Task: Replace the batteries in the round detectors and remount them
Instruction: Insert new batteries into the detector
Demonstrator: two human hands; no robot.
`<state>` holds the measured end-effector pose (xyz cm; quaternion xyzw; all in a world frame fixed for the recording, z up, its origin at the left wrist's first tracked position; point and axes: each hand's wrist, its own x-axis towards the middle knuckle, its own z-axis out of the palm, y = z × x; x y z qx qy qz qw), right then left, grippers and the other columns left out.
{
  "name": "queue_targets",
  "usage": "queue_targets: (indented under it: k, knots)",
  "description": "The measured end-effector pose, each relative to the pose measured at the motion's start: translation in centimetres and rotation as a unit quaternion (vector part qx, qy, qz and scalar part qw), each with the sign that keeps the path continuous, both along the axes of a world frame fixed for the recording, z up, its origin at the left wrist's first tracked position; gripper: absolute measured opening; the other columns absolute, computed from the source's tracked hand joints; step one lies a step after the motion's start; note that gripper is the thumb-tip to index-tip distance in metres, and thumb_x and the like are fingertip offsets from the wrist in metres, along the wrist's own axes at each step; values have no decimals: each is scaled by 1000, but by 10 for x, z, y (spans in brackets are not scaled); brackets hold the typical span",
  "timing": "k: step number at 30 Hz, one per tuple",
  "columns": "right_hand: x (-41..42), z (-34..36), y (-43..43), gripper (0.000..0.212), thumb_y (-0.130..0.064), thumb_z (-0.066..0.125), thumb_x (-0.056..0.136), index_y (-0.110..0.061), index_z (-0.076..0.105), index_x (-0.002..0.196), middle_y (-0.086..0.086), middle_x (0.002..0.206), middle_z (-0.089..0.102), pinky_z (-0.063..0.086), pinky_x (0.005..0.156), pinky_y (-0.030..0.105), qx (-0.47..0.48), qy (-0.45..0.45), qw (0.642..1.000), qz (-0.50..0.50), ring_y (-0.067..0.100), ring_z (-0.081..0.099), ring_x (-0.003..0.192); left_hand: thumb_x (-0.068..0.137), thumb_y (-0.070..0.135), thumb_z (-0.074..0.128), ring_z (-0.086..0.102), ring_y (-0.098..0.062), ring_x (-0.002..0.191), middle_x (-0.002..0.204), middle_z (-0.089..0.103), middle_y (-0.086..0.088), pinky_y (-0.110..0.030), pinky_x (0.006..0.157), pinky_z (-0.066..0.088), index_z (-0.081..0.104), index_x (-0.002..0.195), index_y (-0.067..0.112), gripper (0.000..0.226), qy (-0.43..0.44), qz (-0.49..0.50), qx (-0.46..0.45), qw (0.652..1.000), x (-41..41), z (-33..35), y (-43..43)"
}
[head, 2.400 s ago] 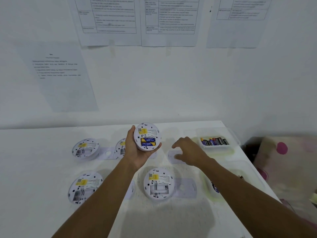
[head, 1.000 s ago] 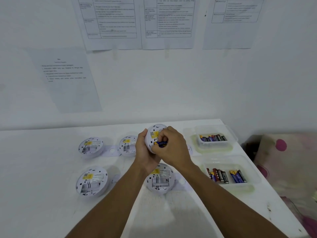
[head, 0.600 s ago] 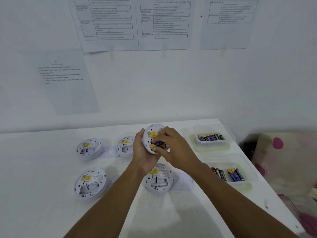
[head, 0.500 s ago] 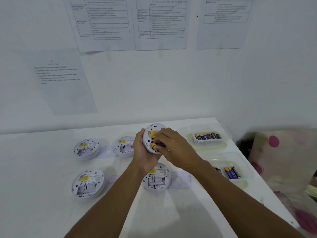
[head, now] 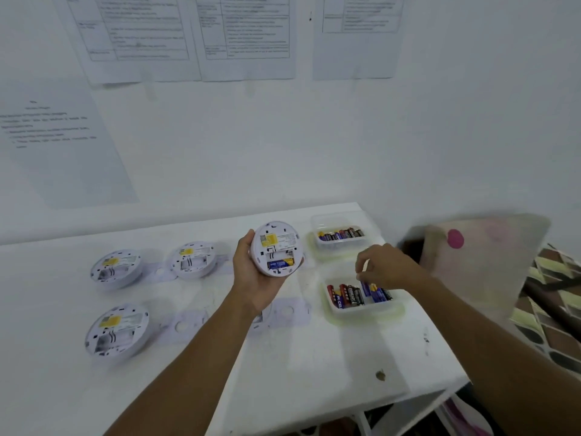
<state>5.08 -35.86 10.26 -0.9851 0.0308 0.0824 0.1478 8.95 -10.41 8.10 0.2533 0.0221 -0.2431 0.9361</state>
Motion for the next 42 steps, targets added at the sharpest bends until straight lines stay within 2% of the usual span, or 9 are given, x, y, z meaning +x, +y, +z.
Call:
queue_targets:
  k: [5, 10, 17, 20, 24, 31, 33, 37, 42]
  knots:
    - [-4, -8, -2, 12, -40, 60, 90, -32, 66, 84, -15, 69, 63, 41, 58, 22, -72, -39, 997, -12, 6, 63, 66, 81, 47, 57, 45, -39, 135, 142, 53, -20, -55, 106, 40, 53, 139, 13, 68, 4, 7, 4, 1000, -5, -3, -7]
    - [-8, 13, 18, 8, -26, 62, 91, -29, 69, 89, -11, 71, 66, 40, 58, 18, 116, -168, 979, 14, -1, 57, 56, 82, 47, 56, 45, -40, 134, 142, 53, -21, -55, 105, 40, 52, 140, 13, 68, -10, 5, -10, 1000, -10, 3, -6]
    - [-27, 9, 102, 12, -12, 66, 87, -19, 75, 92, -13, 90, 68, 41, 64, 3, 320, -261, 910, 31, -5, 62, 76, 80, 45, 57, 49, -38, 131, 135, 59, -21, -49, 111, 37, 61, 132, 10, 63, -10, 38, -8, 999, -9, 9, 1]
    - [-29, -6, 120, 17, -8, 66, 87, -17, 75, 99, -10, 95, 67, 43, 64, 4, 357, -268, 895, -4, -10, 61, 78, 79, 45, 56, 53, -38, 122, 129, 63, -21, -48, 108, 38, 70, 117, 8, 55, -15, 51, 6, 999, -10, 10, 6]
    - [-30, -9, 136, 19, -6, 63, 88, -18, 75, 98, -9, 100, 68, 46, 69, 5, 400, -262, 877, -42, -8, 61, 82, 80, 46, 55, 52, -37, 123, 140, 54, -22, -46, 111, 35, 55, 137, 7, 70, -20, 71, 26, 997, -11, 6, 10]
    - [-27, -8, 148, 17, -9, 60, 90, -21, 71, 94, -3, 99, 70, 55, 84, 31, 533, -140, 823, -137, 11, 64, 93, 83, 49, 52, 56, -35, 120, 136, 58, -21, -43, 102, 44, 54, 138, 8, 68, -17, 106, 79, 991, -10, 2, 10]
    - [-27, -7, 150, 12, -10, 62, 89, -19, 69, 90, -3, 94, 70, 55, 80, 30, 542, -149, 813, -149, 11, 64, 90, 90, 48, 46, 59, -33, 114, 131, 62, -19, -40, 91, 51, 58, 134, 10, 60, -12, 114, 94, 989, -9, 0, 8]
    - [-26, -7, 152, 6, -18, 70, 85, -17, 65, 87, -7, 89, 67, 46, 64, 7, 449, -270, 840, -138, -3, 62, 82, 93, 46, 44, 65, -28, 98, 110, 71, -14, -34, 79, 53, 70, 112, 14, 45, -15, 104, 105, 989, -10, -2, 4]
    - [-20, 6, 143, 15, -3, 72, 81, -14, 61, 80, -5, 81, 68, 51, 62, 12, 468, -303, 825, -95, 3, 66, 74, 95, 46, 41, 67, -26, 95, 109, 71, -15, -34, 77, 58, 67, 116, 11, 48, -27, 75, 100, 992, -9, 0, -8]
